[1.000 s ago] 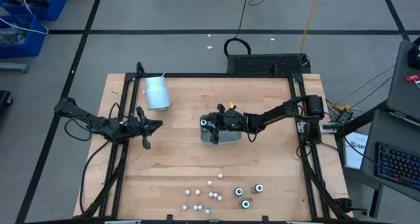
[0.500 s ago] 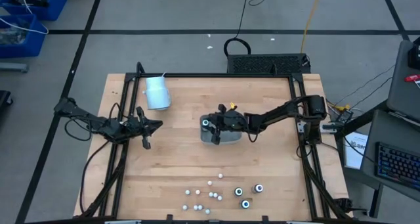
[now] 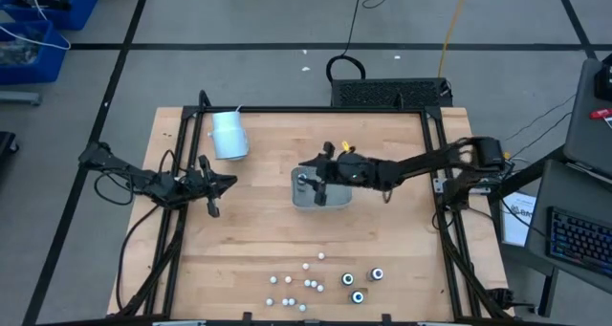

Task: Pick & Place food coloring
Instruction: Put the large black food coloring bottle into the bin

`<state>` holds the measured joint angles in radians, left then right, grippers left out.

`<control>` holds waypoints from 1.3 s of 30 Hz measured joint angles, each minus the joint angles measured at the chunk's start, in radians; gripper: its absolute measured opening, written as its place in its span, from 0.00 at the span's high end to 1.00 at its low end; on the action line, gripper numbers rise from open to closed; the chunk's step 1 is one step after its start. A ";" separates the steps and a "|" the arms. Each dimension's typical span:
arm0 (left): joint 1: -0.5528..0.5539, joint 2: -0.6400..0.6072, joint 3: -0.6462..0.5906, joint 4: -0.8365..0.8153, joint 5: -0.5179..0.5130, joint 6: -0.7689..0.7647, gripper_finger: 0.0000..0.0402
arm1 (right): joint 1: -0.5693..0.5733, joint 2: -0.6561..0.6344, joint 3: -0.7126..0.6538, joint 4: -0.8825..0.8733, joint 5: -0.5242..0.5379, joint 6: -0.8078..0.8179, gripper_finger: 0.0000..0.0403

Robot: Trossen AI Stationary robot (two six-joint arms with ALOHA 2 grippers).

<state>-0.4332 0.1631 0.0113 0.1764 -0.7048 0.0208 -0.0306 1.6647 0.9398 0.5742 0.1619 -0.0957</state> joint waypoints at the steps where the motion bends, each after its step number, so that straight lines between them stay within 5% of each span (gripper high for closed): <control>1: 0.000 0.000 0.000 0.000 0.000 0.000 0.90 | 0.002 -0.038 0.000 -0.027 0.000 -0.007 0.54; 10: 0.000 0.000 0.000 0.000 0.000 0.026 0.90 | 0.041 -0.362 0.001 -0.357 -0.091 -0.031 0.62; 15: 0.000 0.000 0.000 0.000 0.000 0.026 0.90 | 0.052 -0.476 0.002 -0.448 -0.269 -0.026 0.78; 20: 0.000 0.000 0.000 0.000 -0.001 0.024 0.90 | 0.053 -0.526 0.002 -0.511 -0.277 -0.026 0.98; 31: 0.000 0.000 0.000 0.000 -0.001 0.025 0.90 | 0.026 -0.573 0.002 -0.474 -0.369 -0.025 1.00; 39: 0.000 0.000 0.000 0.000 -0.001 0.018 0.90 | 0.007 -0.778 -0.110 -0.467 -0.376 -0.011 1.00</control>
<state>-0.4334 0.1631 0.0113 0.1761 -0.7055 0.0385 -0.0236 0.8870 0.8296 0.1074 -0.2138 -0.1063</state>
